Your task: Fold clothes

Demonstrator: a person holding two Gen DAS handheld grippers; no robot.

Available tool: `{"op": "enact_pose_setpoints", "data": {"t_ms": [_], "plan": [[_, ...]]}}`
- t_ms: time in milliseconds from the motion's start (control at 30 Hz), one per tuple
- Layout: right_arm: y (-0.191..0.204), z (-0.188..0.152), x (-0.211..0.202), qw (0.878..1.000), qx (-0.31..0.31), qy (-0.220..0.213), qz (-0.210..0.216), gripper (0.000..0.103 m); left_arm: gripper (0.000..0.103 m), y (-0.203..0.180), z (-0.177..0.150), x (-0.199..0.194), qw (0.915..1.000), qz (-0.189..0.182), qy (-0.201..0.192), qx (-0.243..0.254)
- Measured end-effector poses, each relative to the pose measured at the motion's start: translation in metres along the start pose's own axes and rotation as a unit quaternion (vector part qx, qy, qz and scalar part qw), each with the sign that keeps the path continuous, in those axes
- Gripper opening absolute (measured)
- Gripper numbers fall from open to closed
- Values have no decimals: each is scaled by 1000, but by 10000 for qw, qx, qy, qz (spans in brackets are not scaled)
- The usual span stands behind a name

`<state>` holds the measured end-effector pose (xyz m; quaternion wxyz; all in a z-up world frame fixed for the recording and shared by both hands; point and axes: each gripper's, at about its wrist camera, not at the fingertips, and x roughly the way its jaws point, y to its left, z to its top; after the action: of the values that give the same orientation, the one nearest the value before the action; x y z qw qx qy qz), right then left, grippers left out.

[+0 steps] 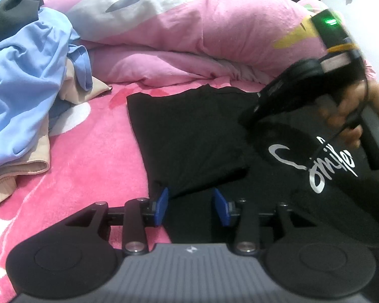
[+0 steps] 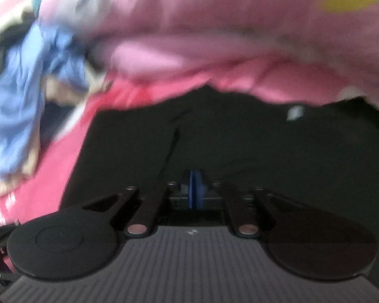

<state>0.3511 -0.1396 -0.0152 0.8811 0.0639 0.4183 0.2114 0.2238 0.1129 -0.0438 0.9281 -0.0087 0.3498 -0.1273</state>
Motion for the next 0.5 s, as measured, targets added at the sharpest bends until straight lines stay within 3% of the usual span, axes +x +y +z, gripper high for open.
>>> {"op": "enact_pose_setpoints", "data": {"t_ms": [100, 167, 267, 400, 467, 500], "plan": [[32, -13, -7, 9959, -504, 199, 724, 6, 49, -1, 0, -1, 10000, -31, 18, 19], [51, -25, 0, 9904, -918, 486, 907, 6, 50, -2, 0, -1, 10000, -33, 22, 44], [52, -44, 6, 9872, -1198, 854, 623, 4, 50, -1, -1, -1, 10000, -47, 28, 37], [17, -45, -26, 9968, -328, 712, 166, 3, 50, 0, -1, -1, 10000, -70, 34, 14], [21, -46, -32, 9971, -282, 684, 201, 3, 51, -1, -1, -1, 10000, -59, 33, 34], [23, -47, -34, 9971, -268, 671, 227, 8, 51, -2, -1, -1, 10000, -56, 34, 44]]}}
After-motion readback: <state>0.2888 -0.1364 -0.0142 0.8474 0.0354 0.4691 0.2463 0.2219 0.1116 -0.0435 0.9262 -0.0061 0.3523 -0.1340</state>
